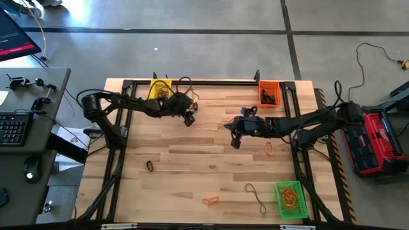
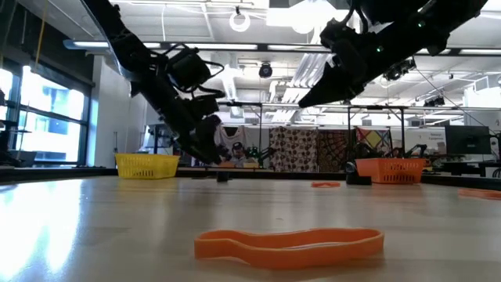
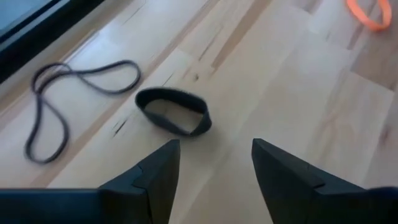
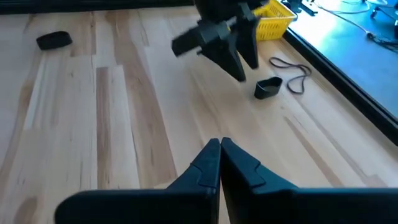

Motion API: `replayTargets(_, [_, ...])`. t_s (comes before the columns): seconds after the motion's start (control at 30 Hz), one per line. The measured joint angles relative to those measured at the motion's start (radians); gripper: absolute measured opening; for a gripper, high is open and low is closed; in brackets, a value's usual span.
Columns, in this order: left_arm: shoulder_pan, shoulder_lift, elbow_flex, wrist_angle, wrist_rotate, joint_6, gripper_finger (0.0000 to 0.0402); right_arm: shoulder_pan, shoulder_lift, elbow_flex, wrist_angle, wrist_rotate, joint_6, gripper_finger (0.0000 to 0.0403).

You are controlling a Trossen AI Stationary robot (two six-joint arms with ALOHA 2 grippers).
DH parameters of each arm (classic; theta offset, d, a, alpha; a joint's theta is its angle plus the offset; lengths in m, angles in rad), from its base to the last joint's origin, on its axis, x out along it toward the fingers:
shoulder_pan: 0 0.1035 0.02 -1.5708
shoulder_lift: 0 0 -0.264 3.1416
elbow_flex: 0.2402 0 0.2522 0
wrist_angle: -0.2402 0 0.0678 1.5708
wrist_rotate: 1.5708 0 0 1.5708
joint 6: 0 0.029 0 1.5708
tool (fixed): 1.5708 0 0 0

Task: Sort rubber bands into baskets
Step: Put the black rubber band into the orange bin

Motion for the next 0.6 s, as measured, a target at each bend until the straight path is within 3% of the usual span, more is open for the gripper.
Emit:
replayTargets(0.2, [0.001,0.075,0.006,0.133,-0.008,-0.016,0.0198,0.005,0.000,0.000,0.016,0.000,-0.012,0.0000])
replayTargets(0.6, [0.043,0.205,0.073,0.133,-0.034,0.008,0.0198,0.005,0.000,0.000,0.015,0.003,0.008,0.0000])
